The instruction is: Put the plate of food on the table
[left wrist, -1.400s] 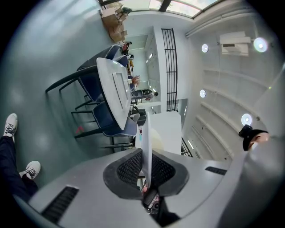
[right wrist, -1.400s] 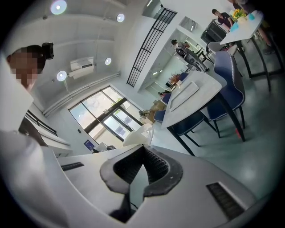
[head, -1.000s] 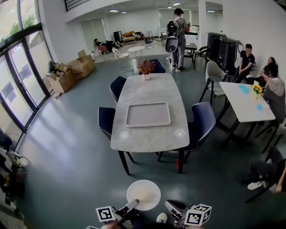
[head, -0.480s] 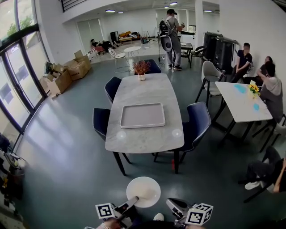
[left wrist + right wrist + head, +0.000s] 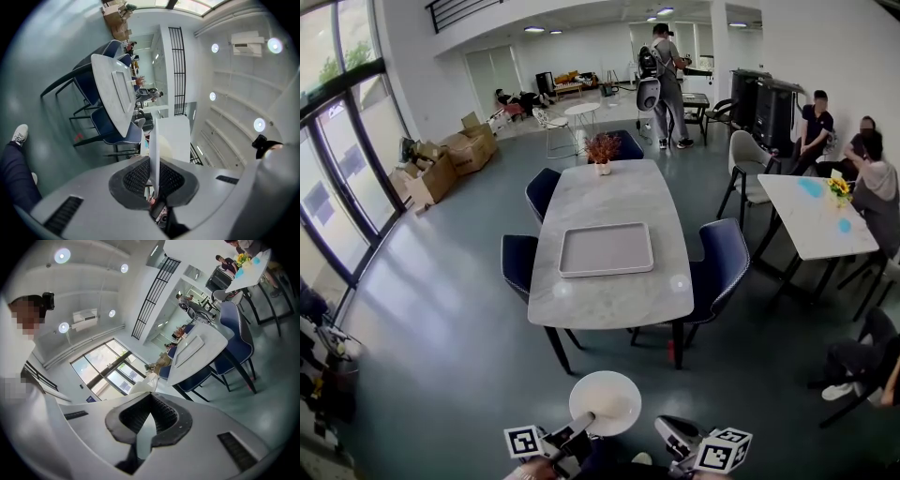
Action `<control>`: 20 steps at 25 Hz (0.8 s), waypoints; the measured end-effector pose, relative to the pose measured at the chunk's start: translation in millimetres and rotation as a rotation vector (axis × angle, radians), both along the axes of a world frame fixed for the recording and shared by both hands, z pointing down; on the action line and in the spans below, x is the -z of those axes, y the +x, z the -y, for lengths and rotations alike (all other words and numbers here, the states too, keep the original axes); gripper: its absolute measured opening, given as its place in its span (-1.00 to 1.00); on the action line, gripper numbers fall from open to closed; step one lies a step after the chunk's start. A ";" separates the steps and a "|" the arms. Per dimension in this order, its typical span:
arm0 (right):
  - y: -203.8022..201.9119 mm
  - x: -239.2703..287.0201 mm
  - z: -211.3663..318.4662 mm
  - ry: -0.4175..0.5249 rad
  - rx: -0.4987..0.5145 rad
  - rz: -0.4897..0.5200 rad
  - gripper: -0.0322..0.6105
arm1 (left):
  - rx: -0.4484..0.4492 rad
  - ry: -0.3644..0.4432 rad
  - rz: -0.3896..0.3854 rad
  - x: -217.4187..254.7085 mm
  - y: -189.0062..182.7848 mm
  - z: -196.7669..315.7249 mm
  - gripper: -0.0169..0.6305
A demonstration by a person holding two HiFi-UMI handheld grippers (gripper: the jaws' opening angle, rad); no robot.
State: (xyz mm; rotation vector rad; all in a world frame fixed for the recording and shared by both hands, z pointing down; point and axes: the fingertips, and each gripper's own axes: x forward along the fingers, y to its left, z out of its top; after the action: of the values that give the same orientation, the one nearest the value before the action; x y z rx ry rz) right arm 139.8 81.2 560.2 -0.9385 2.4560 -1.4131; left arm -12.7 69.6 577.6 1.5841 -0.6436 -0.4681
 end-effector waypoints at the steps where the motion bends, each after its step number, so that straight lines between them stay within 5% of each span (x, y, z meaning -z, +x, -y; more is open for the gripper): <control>1: 0.3 -4.3 2.4 0.000 -0.001 0.004 -0.87 | 0.000 -0.002 -0.001 -1.8 -1.0 3.9 -0.87; 20: -36.3 -20.2 120.7 -0.024 -0.120 0.017 -0.87 | -0.073 -0.024 -0.025 -12.3 -46.6 143.0 -0.87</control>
State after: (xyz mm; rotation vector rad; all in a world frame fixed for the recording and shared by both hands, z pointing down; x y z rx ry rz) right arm 103.5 -39.6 580.4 -1.0549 2.3328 -1.4080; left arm -59.3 -73.4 589.9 1.5709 -0.5679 -0.4239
